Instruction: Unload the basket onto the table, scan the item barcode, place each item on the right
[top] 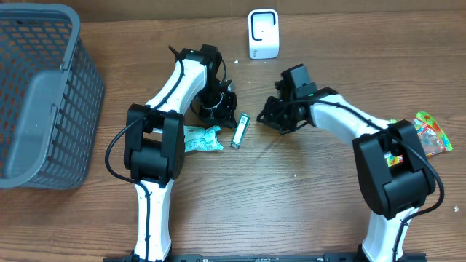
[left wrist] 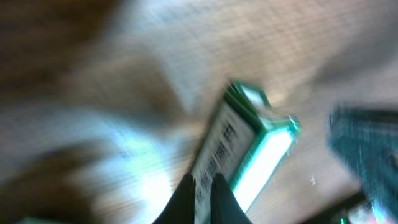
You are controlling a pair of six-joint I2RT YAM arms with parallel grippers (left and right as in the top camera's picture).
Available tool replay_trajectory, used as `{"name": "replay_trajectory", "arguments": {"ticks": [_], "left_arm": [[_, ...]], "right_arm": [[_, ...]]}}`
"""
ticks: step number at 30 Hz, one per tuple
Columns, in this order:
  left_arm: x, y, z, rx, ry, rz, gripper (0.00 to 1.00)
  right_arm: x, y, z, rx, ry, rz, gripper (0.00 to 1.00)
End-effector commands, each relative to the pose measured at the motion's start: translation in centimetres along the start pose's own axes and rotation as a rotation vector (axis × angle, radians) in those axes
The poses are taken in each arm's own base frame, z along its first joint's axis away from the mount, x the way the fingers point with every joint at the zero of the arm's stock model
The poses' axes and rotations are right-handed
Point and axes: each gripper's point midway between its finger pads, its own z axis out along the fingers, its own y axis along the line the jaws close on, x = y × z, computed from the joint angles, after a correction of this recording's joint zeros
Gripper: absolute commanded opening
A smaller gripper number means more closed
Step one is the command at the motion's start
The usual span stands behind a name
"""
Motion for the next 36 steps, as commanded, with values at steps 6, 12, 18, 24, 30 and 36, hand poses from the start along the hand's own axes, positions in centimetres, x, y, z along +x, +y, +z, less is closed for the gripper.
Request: {"name": "replay_trajectory", "arguments": {"ticks": [6,12,18,24,30,36], "left_arm": [[1.1,-1.0,-2.9,-0.081,0.027,-0.016,0.19],[2.1,-0.4,-1.8,-0.29,0.021,-0.091,0.41],[2.6,-1.4,-0.1,-0.509,-0.046,-0.063,0.52],[2.5,-1.4,-0.1,-0.576,-0.087,-0.067,0.37],[2.1,-0.2,-0.5,-0.626,-0.104,-0.071,0.43],[3.0,-0.5,2.7,-0.537,-0.029,-0.019,0.38]], "right_arm": [[-0.8,-0.3,-0.7,-0.013,0.002,-0.03,0.36],[-1.2,-0.8,-0.9,0.009,-0.016,-0.042,0.41],[-1.9,-2.2,-1.6,0.023,-0.022,-0.004,0.43],[-2.0,-2.9,-1.9,0.036,-0.019,-0.008,0.43],[-2.0,-3.0,-1.9,0.04,-0.019,-0.015,0.43],[-2.1,-3.2,-1.9,0.048,-0.023,-0.014,0.43]]}}
